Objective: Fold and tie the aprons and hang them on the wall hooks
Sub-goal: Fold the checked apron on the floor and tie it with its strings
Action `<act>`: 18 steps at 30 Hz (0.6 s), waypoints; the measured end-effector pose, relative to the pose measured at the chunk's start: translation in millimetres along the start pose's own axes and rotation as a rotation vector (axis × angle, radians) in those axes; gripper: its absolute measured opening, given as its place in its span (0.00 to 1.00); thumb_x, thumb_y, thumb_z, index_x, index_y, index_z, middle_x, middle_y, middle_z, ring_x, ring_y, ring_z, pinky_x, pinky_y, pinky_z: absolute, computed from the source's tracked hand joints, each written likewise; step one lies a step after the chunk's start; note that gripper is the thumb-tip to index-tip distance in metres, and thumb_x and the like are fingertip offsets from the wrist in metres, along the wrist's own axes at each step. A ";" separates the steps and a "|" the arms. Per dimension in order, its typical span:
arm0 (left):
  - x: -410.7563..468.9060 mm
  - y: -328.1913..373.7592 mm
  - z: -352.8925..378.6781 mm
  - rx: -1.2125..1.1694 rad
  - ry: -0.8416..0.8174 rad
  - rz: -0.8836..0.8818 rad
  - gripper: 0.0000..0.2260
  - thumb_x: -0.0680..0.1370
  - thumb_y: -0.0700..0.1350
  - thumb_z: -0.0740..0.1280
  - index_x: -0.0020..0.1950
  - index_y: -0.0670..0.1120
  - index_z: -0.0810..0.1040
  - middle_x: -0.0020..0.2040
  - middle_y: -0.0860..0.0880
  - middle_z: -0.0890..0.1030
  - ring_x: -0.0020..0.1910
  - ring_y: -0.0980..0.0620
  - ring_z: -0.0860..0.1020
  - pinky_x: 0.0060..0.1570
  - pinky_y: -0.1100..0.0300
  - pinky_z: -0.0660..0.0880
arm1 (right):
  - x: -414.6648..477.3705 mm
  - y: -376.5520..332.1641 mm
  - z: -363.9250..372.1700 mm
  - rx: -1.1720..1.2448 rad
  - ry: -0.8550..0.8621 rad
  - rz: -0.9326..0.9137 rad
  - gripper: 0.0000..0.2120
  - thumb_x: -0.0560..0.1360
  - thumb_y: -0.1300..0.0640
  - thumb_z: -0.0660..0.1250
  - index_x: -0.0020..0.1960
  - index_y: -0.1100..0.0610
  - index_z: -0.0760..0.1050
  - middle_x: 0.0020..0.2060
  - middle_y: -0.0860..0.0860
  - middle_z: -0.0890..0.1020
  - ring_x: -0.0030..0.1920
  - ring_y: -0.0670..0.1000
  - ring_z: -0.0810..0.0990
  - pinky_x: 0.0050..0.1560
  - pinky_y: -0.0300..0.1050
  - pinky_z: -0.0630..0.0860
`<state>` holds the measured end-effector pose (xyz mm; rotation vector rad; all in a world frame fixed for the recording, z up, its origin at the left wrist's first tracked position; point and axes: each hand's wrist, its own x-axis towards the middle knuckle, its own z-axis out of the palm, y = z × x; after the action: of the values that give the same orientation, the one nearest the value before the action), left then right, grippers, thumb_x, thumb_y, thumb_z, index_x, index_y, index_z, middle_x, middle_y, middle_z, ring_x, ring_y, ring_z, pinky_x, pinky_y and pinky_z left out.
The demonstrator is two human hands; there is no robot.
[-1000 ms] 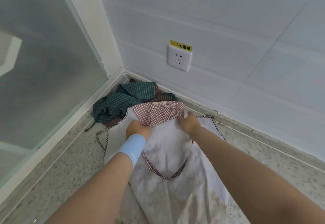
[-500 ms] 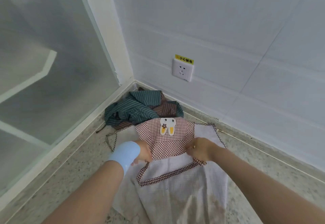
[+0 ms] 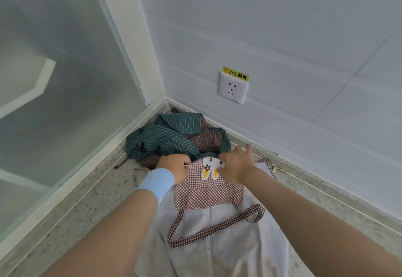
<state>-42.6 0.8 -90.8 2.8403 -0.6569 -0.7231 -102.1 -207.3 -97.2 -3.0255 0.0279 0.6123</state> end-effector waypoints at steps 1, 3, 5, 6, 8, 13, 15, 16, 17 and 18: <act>-0.6 0.8 -3.6 -0.075 -0.144 0.034 0.10 0.78 0.47 0.63 0.57 0.50 0.81 0.51 0.50 0.82 0.51 0.48 0.79 0.57 0.54 0.74 | -0.8 2.1 -2.5 -0.027 -0.016 -0.048 0.13 0.77 0.43 0.60 0.56 0.46 0.78 0.45 0.45 0.82 0.60 0.53 0.76 0.73 0.71 0.44; -4.3 3.5 -8.3 -0.168 -0.486 0.011 0.14 0.76 0.49 0.67 0.60 0.49 0.82 0.54 0.49 0.82 0.53 0.49 0.80 0.56 0.54 0.78 | -2.8 7.3 -4.5 0.008 -0.194 -0.147 0.10 0.75 0.44 0.64 0.47 0.49 0.79 0.39 0.44 0.81 0.50 0.49 0.79 0.73 0.68 0.55; -6.0 5.3 -5.3 -0.234 -0.628 -0.122 0.18 0.73 0.56 0.68 0.59 0.50 0.82 0.56 0.49 0.82 0.52 0.48 0.81 0.53 0.51 0.81 | -4.1 9.6 -2.5 0.132 -0.494 -0.139 0.17 0.72 0.41 0.68 0.55 0.50 0.79 0.49 0.47 0.82 0.54 0.51 0.80 0.67 0.63 0.71; -6.0 7.4 -3.5 -0.286 -0.561 -0.162 0.17 0.72 0.60 0.67 0.52 0.49 0.84 0.53 0.48 0.83 0.48 0.48 0.82 0.51 0.50 0.81 | -3.3 11.7 -0.3 0.291 -0.558 -0.083 0.22 0.71 0.37 0.66 0.57 0.51 0.79 0.53 0.48 0.83 0.55 0.52 0.80 0.63 0.60 0.75; -2.2 11.2 -0.5 -0.307 -0.199 -0.152 0.20 0.76 0.61 0.61 0.38 0.47 0.79 0.41 0.49 0.82 0.39 0.47 0.80 0.45 0.53 0.78 | 1.3 11.8 2.9 0.587 -0.394 0.039 0.27 0.72 0.32 0.59 0.54 0.53 0.80 0.50 0.51 0.84 0.51 0.54 0.82 0.59 0.58 0.77; 17.7 4.6 2.9 -0.174 -0.040 0.046 0.26 0.72 0.60 0.69 0.69 0.58 0.67 0.57 0.52 0.75 0.53 0.51 0.76 0.51 0.50 0.77 | 27.1 -2.6 6.7 0.287 -0.155 0.077 0.48 0.68 0.32 0.66 0.78 0.38 0.41 0.67 0.55 0.74 0.55 0.57 0.80 0.56 0.56 0.79; 24.8 0.2 9.2 0.051 -0.162 0.032 0.42 0.67 0.65 0.70 0.76 0.62 0.54 0.66 0.51 0.66 0.63 0.47 0.70 0.56 0.48 0.76 | 43.4 -14.8 16.4 0.156 -0.272 0.044 0.53 0.70 0.35 0.68 0.76 0.35 0.30 0.75 0.58 0.63 0.62 0.60 0.77 0.61 0.57 0.77; 28.0 -1.4 11.4 0.108 -0.154 0.031 0.42 0.68 0.64 0.70 0.77 0.61 0.53 0.67 0.50 0.65 0.63 0.45 0.71 0.56 0.48 0.75 | 52.8 -21.2 21.2 0.152 -0.283 0.052 0.51 0.71 0.38 0.69 0.77 0.36 0.32 0.75 0.59 0.62 0.65 0.60 0.75 0.63 0.57 0.75; 32.4 -2.8 15.1 0.121 -0.136 0.014 0.38 0.70 0.61 0.70 0.76 0.60 0.57 0.66 0.49 0.67 0.61 0.44 0.73 0.55 0.49 0.76 | 62.0 -26.9 26.2 0.170 -0.273 0.063 0.48 0.73 0.42 0.69 0.79 0.38 0.38 0.74 0.58 0.64 0.65 0.59 0.74 0.64 0.55 0.75; 37.0 -3.9 18.1 0.104 -0.121 -0.008 0.31 0.73 0.56 0.70 0.73 0.58 0.62 0.65 0.48 0.70 0.58 0.44 0.75 0.52 0.51 0.76 | 70.0 -31.8 30.0 0.194 -0.249 0.063 0.42 0.75 0.46 0.68 0.80 0.41 0.47 0.71 0.57 0.70 0.64 0.58 0.75 0.63 0.52 0.75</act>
<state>-20.6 -12.7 -123.2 2.9120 -0.7212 -0.8936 -48.3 -174.3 -150.4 -2.7508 0.1621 0.9285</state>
